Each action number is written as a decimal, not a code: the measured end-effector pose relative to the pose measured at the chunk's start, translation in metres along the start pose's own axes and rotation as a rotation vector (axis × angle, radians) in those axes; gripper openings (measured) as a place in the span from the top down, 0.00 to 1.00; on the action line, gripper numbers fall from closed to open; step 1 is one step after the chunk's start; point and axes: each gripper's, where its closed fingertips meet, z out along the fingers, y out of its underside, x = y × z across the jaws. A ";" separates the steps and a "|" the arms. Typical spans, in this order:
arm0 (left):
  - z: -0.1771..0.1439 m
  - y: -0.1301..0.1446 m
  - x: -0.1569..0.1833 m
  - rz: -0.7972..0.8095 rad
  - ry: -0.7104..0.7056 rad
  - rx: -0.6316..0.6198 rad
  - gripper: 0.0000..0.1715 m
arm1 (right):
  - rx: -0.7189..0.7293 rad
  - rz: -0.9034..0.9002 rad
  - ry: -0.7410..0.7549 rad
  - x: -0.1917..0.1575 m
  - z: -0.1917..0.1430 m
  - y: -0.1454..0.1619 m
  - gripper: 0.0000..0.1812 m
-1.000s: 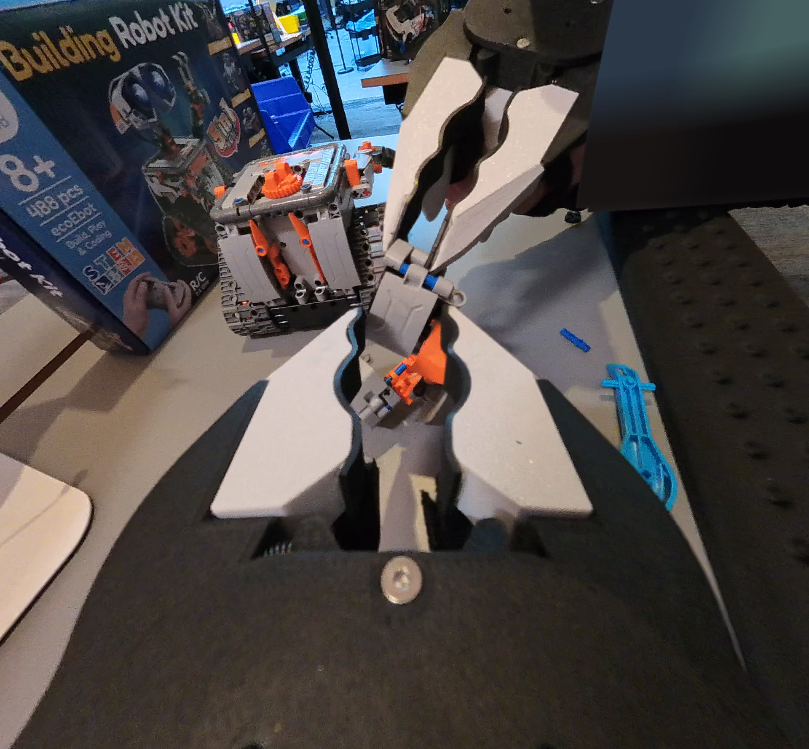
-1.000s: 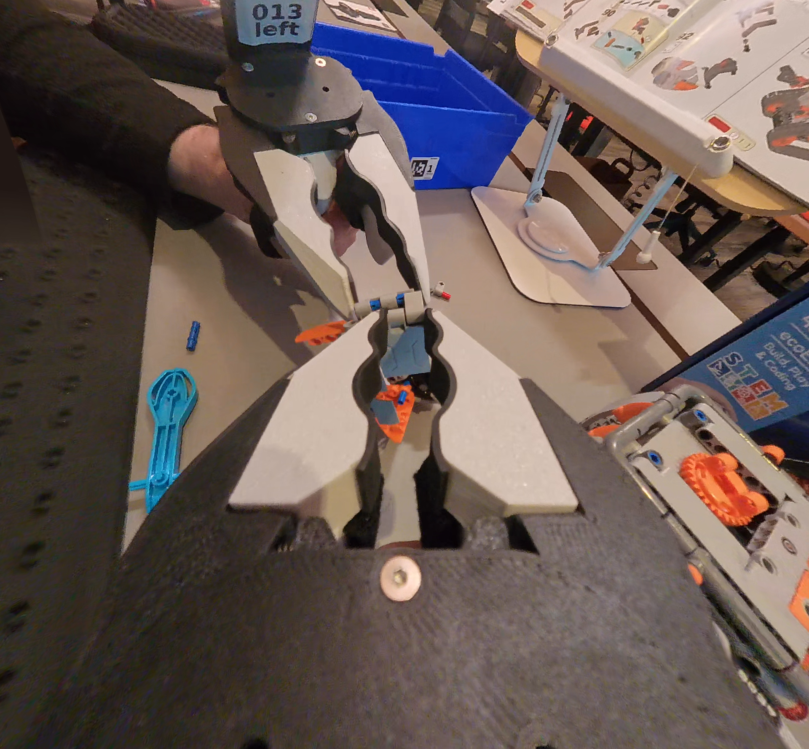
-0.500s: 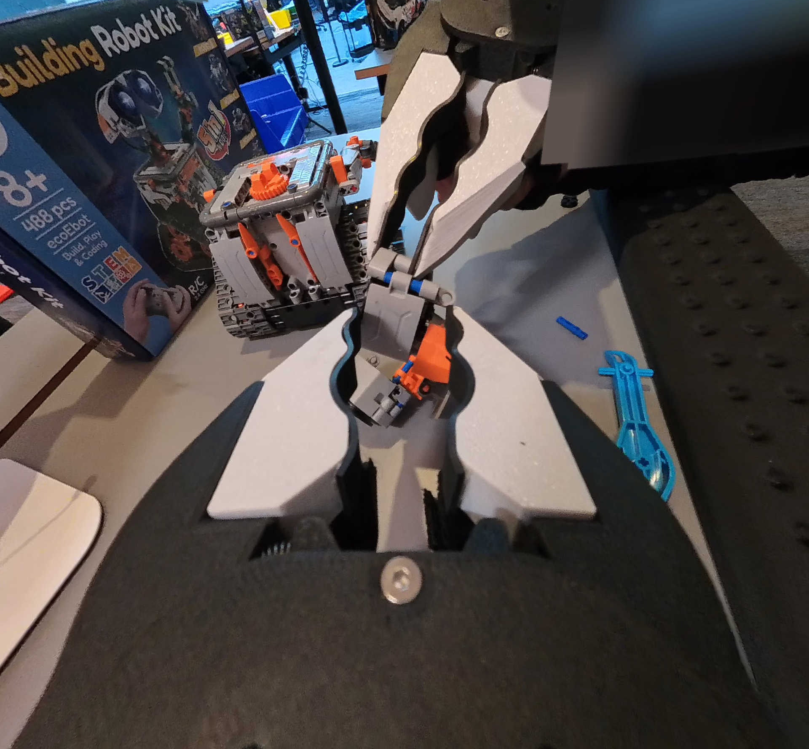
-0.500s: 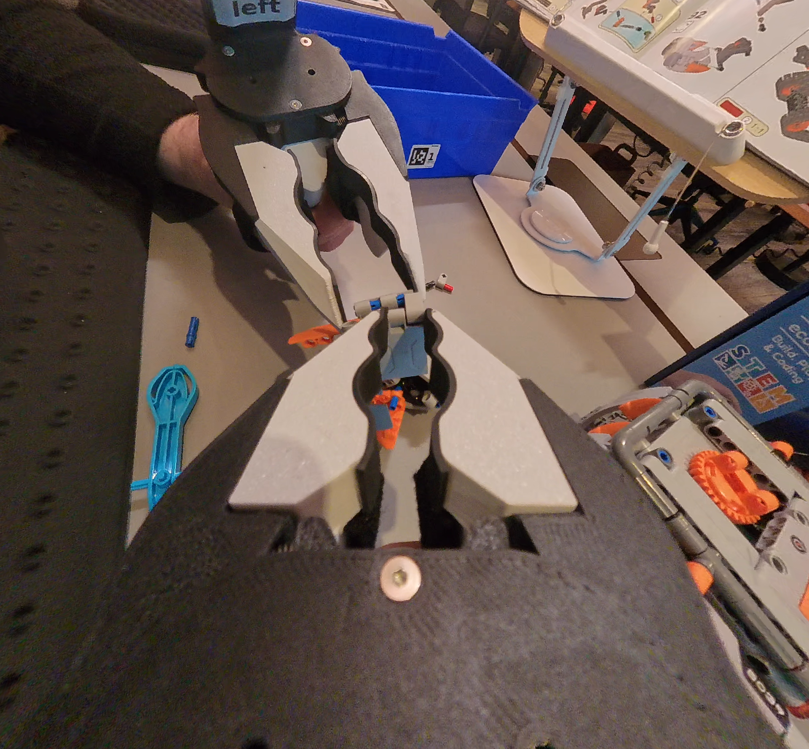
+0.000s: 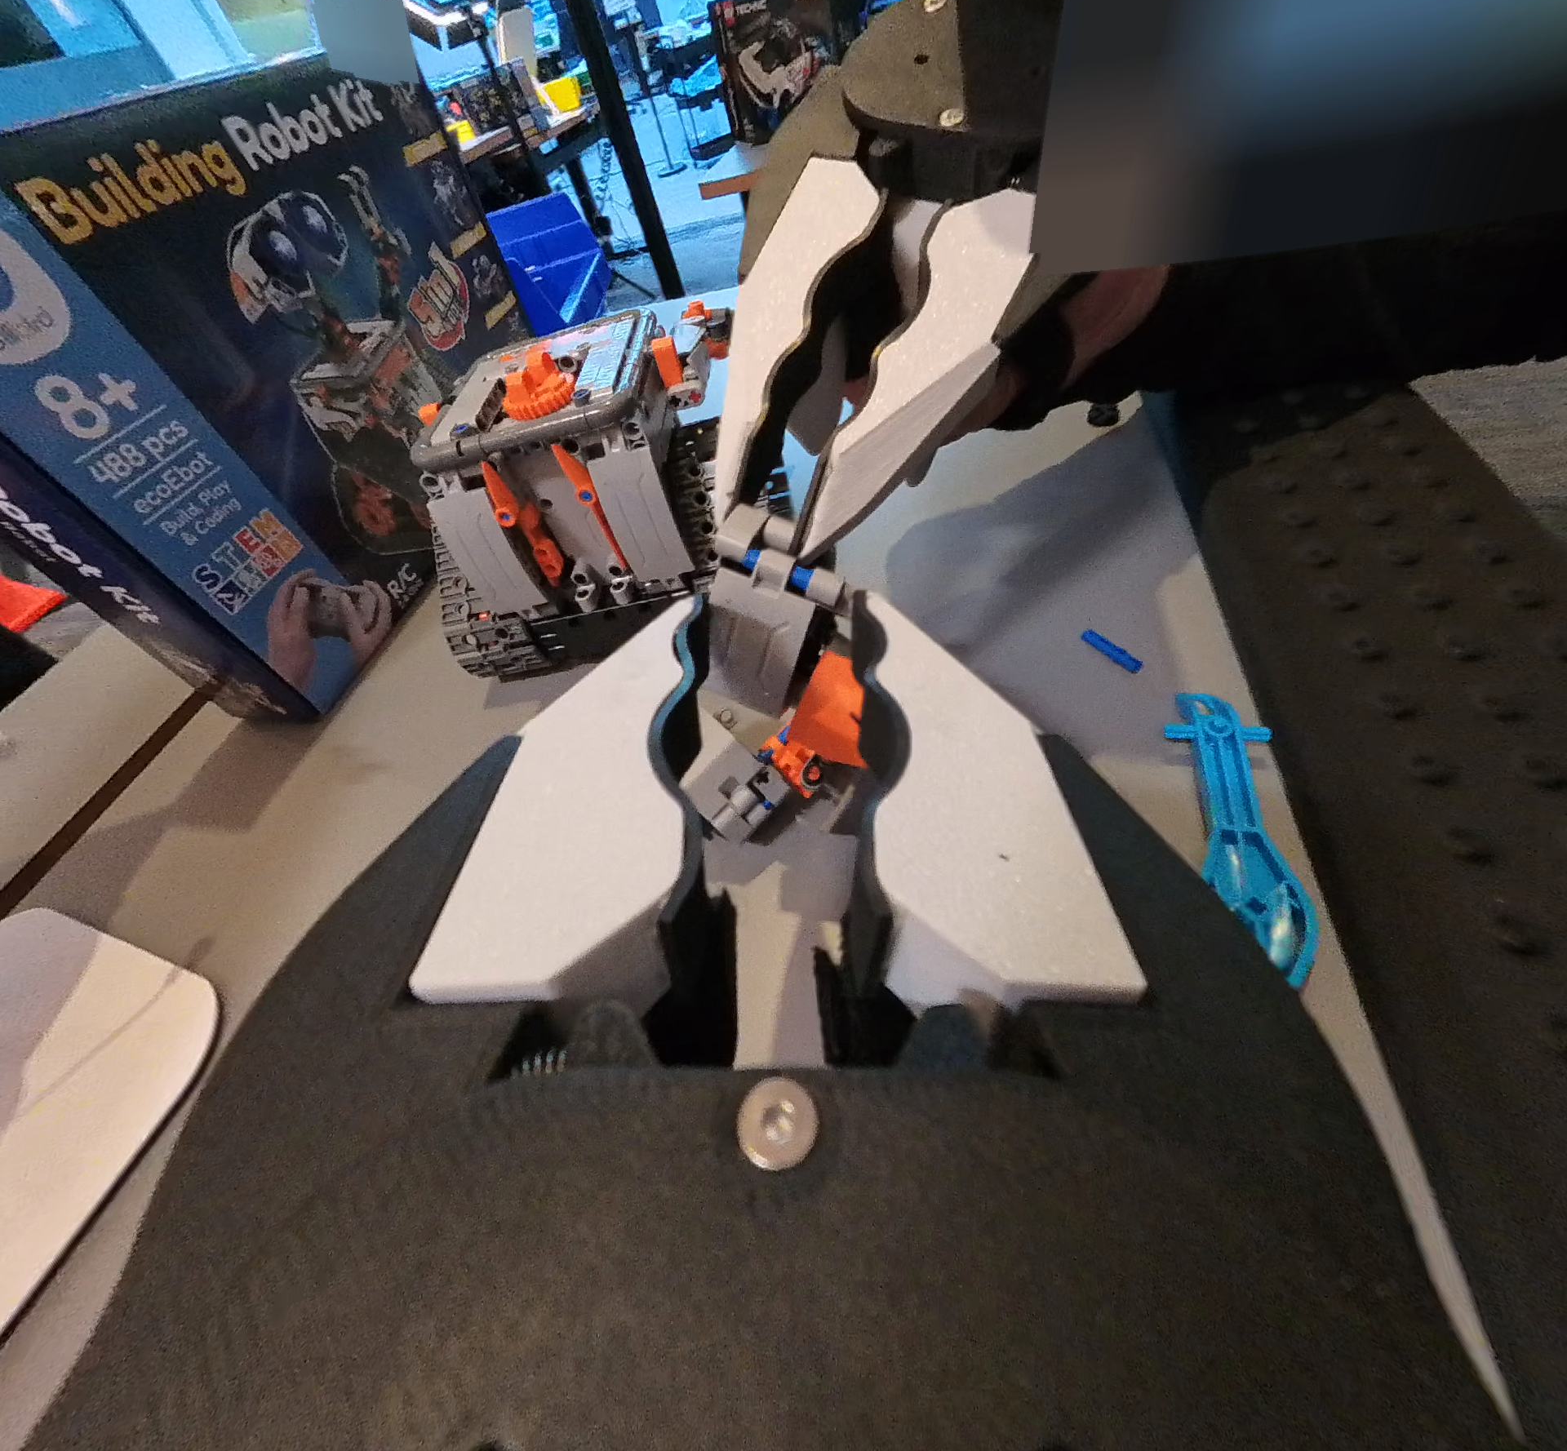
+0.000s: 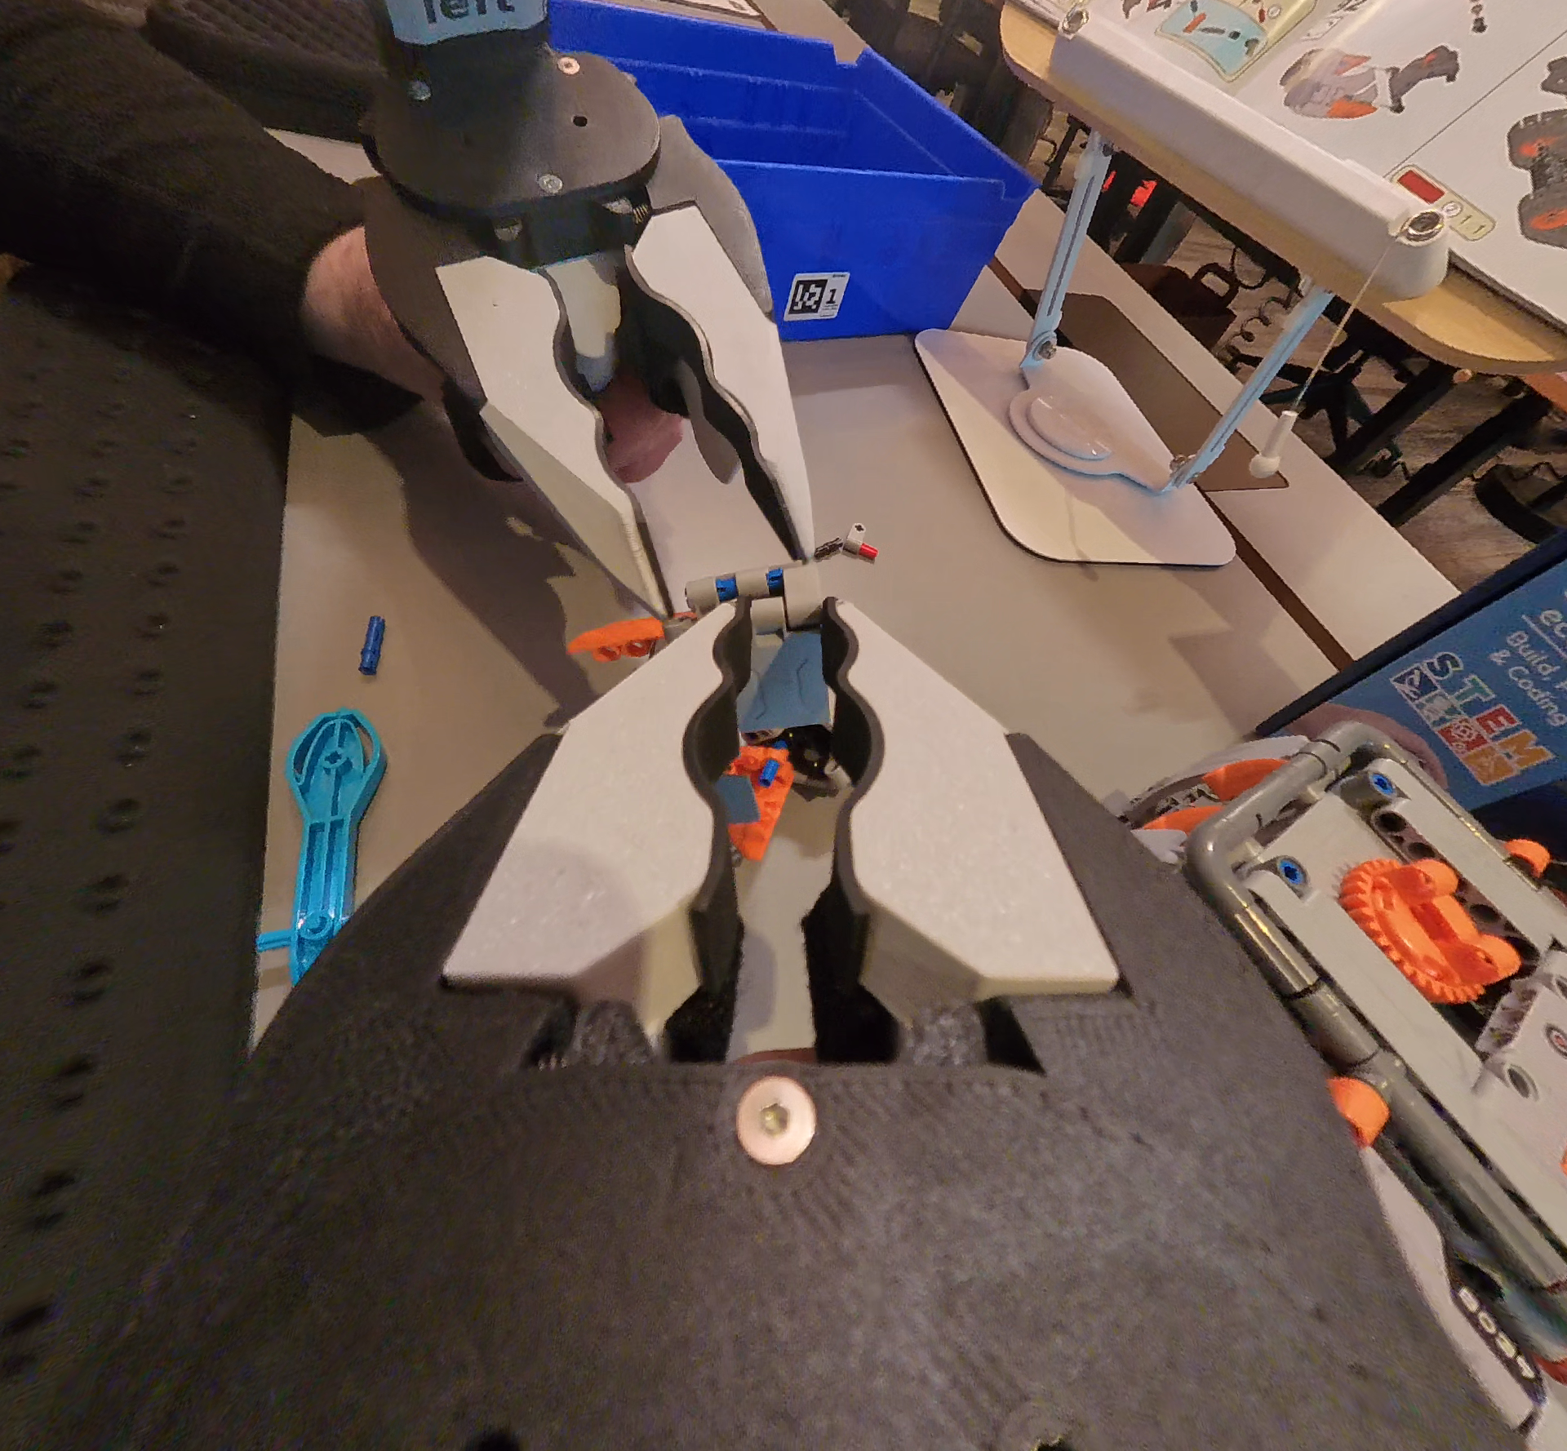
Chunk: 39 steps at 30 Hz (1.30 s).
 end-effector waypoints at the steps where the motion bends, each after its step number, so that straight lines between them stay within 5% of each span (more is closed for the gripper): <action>1: 0.000 0.000 -0.001 0.004 -0.004 -0.001 0.84 | -0.001 0.000 -0.002 0.000 0.000 0.000 0.93; 39: 0.003 0.008 0.024 0.277 0.003 -0.162 0.96 | -0.070 -0.093 -0.087 -0.017 0.000 0.009 0.93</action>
